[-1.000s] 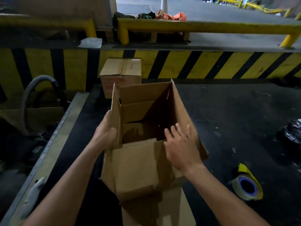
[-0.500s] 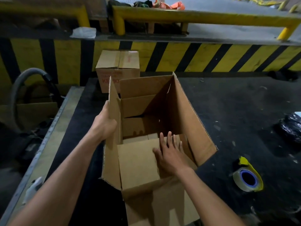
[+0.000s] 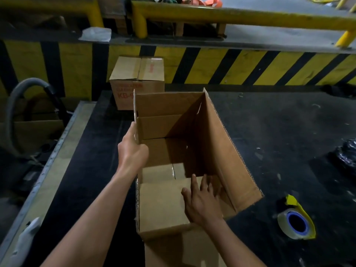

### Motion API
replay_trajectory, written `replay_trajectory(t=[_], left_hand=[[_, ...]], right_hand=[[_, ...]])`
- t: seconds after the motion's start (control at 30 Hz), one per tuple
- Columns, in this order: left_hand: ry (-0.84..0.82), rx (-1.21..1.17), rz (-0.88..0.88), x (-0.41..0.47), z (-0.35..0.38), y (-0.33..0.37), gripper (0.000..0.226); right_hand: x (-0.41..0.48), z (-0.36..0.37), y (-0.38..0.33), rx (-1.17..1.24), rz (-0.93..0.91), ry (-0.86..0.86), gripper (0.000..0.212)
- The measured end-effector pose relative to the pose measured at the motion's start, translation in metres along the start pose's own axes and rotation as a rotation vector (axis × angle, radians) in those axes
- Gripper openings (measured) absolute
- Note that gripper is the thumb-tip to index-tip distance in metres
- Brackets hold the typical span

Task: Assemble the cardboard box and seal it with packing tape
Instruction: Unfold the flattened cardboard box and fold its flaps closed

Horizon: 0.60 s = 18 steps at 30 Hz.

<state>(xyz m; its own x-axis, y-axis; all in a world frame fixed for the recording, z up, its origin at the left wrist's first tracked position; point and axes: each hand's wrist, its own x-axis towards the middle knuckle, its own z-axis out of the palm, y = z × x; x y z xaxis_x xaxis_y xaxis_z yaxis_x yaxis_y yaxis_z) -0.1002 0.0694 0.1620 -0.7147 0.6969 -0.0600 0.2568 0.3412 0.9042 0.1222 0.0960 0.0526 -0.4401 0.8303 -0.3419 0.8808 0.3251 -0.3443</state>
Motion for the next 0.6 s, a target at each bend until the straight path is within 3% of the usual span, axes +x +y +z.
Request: replay_trajectory(t=[0.3, 0.5, 0.6], left_hand=[[-0.235, -0.072, -0.011, 0.012, -0.021, -0.012, 0.081], [-0.255, 0.018, 0.021, 0.009, -0.022, -0.011, 0.082], [-0.248, 0.015, 0.010, 0.011, -0.025, -0.012, 0.086]], right_hand=[[0.034, -0.030, -0.027, 0.069, -0.022, 0.004, 0.069], [0.144, -0.098, -0.091, 0.157, -0.191, 0.304, 0.067], [0.195, -0.126, -0.123, 0.061, -0.269, 0.422, 0.073]])
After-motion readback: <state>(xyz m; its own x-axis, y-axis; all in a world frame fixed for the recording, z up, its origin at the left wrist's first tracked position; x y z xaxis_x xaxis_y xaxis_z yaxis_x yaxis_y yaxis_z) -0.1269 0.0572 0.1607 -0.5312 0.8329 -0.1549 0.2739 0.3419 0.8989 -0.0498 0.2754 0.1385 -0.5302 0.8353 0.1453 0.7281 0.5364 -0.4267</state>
